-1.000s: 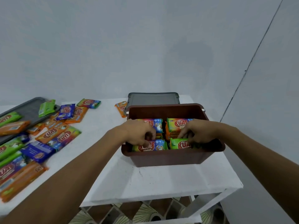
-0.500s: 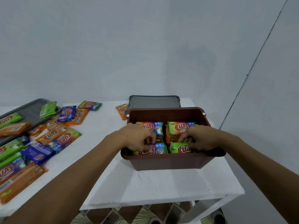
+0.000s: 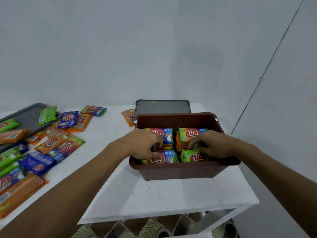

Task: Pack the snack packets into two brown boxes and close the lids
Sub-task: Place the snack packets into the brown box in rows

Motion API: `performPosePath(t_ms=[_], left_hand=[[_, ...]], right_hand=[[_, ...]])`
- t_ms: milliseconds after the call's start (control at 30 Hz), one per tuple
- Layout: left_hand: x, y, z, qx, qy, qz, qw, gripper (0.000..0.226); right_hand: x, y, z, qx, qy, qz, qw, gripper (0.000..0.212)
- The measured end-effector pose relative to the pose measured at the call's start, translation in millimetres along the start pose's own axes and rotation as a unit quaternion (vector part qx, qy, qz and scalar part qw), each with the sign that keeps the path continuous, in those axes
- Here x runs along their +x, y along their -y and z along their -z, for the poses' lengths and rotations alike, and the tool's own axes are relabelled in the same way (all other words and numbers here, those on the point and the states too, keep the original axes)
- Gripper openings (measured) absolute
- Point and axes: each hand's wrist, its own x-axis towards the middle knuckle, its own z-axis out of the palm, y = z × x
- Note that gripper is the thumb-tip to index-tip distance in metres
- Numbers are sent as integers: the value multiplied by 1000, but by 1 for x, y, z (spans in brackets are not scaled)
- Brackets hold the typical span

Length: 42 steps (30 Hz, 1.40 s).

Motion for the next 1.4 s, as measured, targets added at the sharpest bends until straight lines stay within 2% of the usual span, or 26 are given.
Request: performPosePath(t_ms=[100, 233, 333, 500, 633, 767, 833, 1000, 1067, 1200, 1333, 1400], left_hand=[[-8, 12, 1, -58, -78, -11, 995, 26], [-28, 45, 1, -76, -239, -32, 967, 17], [-46, 79, -3, -67, -273, 34, 959, 16], [-79, 136, -24, -57, -195, 125, 971, 23], [-99, 184, -40, -54, -125, 168, 976, 28], [-107, 230, -50, -41, -115, 212, 970, 35], [-107, 251, -54, -18, -102, 240, 965, 46], [-110, 303, -64, -23, -24, 333, 942, 77], [-110, 312, -68, -19, 8, 333, 943, 81], [-110, 312, -67, -2, 20, 320, 947, 79], [-108, 333, -58, -85, -1, 282, 956, 68], [-110, 340, -53, -92, 1, 253, 963, 68]], right_hand=[[5, 5, 4, 28, -59, 39, 997, 27], [26, 27, 14, 34, -124, 68, 989, 26], [51, 55, 22, 33, -153, 75, 985, 20], [106, 108, 40, 26, -182, 105, 977, 18], [162, 144, 48, 23, -151, 113, 982, 20], [229, 164, 41, -72, -34, 42, 996, 36], [261, 168, 33, -92, 4, -2, 996, 44], [314, 178, 11, -156, 72, -100, 980, 44], [318, 181, 1, -168, 86, -112, 976, 37], [314, 196, -12, -223, 94, -112, 964, 36], [325, 209, -22, -172, 76, -40, 981, 54], [329, 212, -26, -146, 54, -16, 988, 60]])
